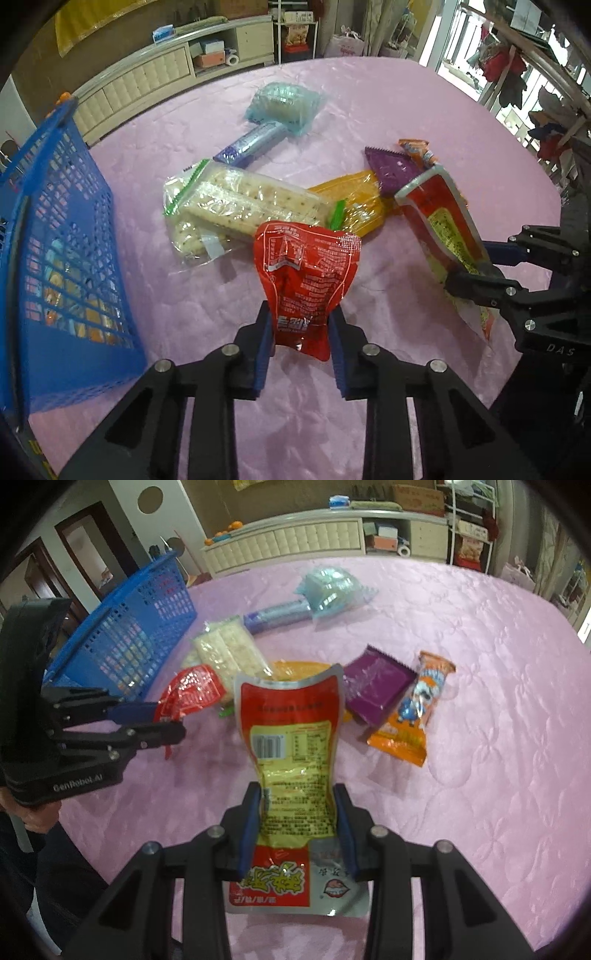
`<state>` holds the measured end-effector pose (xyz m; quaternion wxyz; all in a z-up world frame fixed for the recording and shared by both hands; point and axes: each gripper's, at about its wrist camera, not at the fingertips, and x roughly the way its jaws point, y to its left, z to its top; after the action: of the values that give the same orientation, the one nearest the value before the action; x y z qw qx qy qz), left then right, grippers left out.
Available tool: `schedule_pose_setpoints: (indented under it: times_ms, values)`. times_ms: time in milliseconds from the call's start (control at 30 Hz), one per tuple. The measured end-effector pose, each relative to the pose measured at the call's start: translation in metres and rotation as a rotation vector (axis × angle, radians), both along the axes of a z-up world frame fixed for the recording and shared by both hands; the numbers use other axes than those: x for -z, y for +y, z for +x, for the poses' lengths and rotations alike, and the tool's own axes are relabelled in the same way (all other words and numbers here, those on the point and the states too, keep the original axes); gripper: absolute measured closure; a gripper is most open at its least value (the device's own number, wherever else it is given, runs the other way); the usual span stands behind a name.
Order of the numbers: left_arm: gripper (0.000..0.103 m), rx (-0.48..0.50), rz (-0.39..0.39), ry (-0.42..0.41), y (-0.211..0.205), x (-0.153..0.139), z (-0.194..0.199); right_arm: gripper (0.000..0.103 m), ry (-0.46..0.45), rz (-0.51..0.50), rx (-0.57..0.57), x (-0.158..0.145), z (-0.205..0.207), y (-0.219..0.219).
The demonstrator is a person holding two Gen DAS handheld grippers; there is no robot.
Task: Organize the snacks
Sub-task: 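Grasp the small red packet with the left gripper while the right holds its packet, then carry both red packets over the blue basket and release them inside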
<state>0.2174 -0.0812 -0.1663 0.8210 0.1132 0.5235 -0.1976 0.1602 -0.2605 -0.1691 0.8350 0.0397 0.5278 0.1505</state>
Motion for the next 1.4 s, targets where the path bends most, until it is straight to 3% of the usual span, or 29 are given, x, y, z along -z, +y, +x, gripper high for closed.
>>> schedule_pose_setpoints:
  times_ms: [233, 667, 1100, 1400]
  values:
    - [0.077, -0.006, -0.031, -0.075, 0.003, -0.033, -0.019, 0.061, -0.049, 0.071, 0.006, -0.035, -0.006, 0.004]
    - [0.077, -0.063, -0.06, -0.246, 0.039, -0.116, -0.046, 0.061, -0.197, 0.056, -0.079, -0.11, -0.009, 0.038]
    - [0.077, -0.152, -0.024, -0.34, 0.105, -0.175, -0.044, 0.061, -0.289, 0.06, -0.214, -0.164, 0.022, 0.1]
    - [0.077, -0.231, -0.022, -0.347, 0.152, -0.194, -0.018, 0.061, -0.317, 0.049, -0.314, -0.188, 0.059, 0.155]
